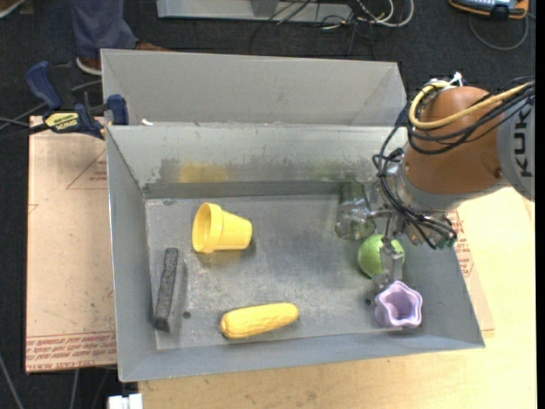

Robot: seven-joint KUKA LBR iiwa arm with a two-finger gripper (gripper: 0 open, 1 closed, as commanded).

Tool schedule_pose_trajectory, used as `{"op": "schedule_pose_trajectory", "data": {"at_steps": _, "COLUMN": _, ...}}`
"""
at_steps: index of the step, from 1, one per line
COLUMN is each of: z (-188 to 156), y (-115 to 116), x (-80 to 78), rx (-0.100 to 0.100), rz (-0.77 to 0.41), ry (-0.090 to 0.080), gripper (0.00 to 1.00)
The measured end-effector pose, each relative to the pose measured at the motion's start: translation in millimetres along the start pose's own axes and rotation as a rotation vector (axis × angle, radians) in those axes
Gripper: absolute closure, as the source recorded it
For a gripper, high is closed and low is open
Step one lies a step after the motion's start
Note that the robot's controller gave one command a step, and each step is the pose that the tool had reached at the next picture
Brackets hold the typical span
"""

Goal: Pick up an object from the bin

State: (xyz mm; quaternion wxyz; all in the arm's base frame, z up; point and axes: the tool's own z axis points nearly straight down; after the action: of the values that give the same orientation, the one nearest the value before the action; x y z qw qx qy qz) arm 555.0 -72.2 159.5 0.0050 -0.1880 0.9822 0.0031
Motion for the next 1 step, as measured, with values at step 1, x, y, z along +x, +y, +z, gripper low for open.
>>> {"op": "schedule_pose_trajectory", "data": {"at_steps": 1, "z": -4.6, "y": -24.7, "x": -1.4, "rx": -0.001, "rz": -0.053, "ry": -0.009, "gripper": 0.0}}
